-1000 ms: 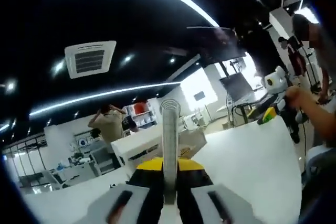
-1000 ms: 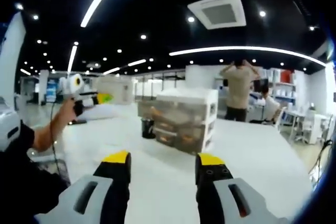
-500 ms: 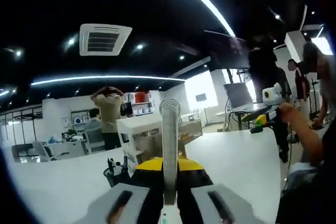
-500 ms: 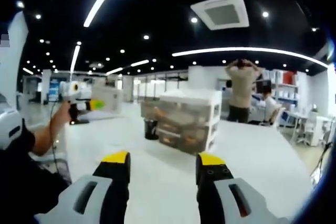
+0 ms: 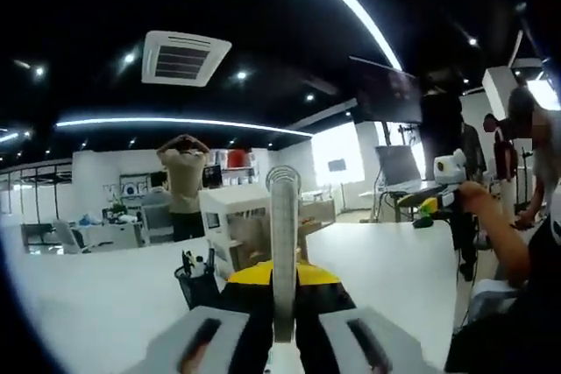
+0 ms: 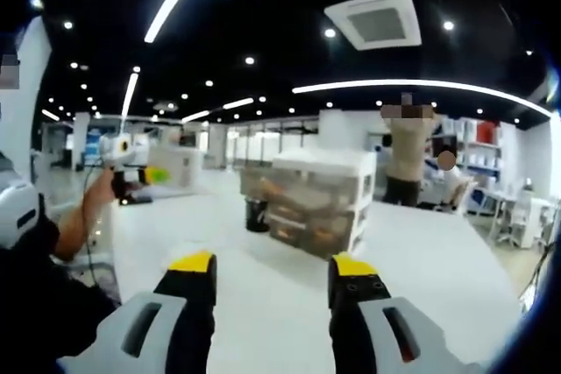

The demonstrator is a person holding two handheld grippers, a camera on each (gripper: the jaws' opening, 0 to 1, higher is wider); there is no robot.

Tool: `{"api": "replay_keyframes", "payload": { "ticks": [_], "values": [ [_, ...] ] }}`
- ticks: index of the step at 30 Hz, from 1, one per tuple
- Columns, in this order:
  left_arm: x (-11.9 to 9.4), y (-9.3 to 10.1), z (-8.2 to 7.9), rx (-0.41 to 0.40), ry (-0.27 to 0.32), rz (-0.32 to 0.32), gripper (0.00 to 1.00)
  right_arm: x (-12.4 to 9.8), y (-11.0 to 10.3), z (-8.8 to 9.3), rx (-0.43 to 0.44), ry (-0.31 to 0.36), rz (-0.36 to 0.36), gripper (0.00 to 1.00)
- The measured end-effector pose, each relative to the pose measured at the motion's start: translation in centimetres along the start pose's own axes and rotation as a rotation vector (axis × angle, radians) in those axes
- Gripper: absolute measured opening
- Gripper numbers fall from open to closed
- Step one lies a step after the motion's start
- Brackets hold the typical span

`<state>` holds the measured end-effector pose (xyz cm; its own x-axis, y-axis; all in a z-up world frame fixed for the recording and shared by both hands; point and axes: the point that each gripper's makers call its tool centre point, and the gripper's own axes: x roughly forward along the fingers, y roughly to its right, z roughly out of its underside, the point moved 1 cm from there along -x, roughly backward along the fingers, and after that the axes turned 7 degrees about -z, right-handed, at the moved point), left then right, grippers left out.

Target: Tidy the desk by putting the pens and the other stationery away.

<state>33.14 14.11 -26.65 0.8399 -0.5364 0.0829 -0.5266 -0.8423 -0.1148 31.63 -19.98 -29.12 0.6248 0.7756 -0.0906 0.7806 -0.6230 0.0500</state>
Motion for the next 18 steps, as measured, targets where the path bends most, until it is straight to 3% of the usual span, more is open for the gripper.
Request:
{"api": "replay_keyframes", "payload": {
  "ticks": [18],
  "values": [
    [-0.46, -0.20, -0.81, -0.021, 0.027, -0.007, 0.07, -0.29, 0.11, -0.33, -0.002, 0.008, 0.013, 0.48]
  ]
}}
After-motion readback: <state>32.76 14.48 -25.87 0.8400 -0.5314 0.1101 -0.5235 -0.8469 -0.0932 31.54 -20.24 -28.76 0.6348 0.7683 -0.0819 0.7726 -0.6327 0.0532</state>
